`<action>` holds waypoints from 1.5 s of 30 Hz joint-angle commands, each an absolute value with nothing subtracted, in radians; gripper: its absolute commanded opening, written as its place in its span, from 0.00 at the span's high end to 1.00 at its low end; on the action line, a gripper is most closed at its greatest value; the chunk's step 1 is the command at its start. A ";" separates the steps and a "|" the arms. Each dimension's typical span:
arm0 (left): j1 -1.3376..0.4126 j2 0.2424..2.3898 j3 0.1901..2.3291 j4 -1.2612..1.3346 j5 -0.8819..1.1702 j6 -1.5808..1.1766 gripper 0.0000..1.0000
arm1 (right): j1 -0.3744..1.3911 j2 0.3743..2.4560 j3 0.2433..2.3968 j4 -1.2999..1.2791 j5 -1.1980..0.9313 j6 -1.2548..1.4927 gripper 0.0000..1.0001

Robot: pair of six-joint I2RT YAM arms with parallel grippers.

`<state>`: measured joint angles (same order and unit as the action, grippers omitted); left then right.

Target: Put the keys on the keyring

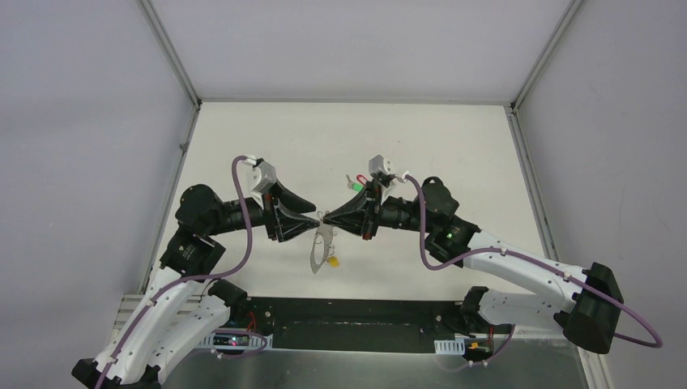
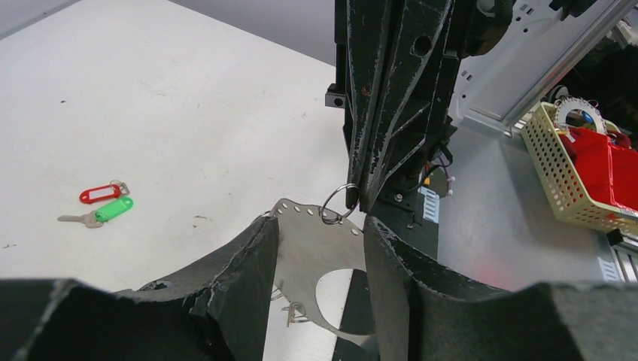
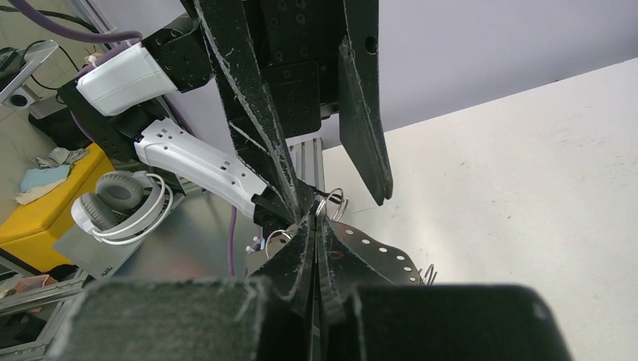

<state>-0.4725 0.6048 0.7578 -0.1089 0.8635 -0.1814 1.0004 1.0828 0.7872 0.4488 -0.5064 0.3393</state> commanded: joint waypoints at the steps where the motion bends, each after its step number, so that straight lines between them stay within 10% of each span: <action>1: -0.483 0.625 0.772 -0.047 0.856 -0.173 0.54 | 1.005 1.056 0.803 0.505 -0.527 0.352 1.00; 7: -0.483 0.648 0.762 0.020 0.898 -0.197 0.61 | 1.005 1.057 0.808 0.504 -0.537 0.351 1.00; 17: -0.483 0.667 0.765 0.050 0.954 -0.208 1.00 | 1.005 1.051 0.804 0.496 -0.523 0.347 1.00; 23: -0.483 0.644 0.772 0.035 0.900 -0.212 1.00 | 1.005 1.036 0.805 0.461 -0.467 0.345 1.00; 30: -0.483 0.610 0.819 -0.102 0.792 -0.168 1.00 | 1.005 1.019 0.825 0.398 -0.424 0.323 0.50; 45: -0.483 0.605 0.866 -0.210 0.677 -0.153 1.00 | 1.049 1.117 1.020 0.156 -0.342 0.198 0.49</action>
<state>-0.4725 0.6128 0.8188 -0.2180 0.7307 -0.1631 1.0172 1.1107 0.9463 0.2123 -0.3988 0.2665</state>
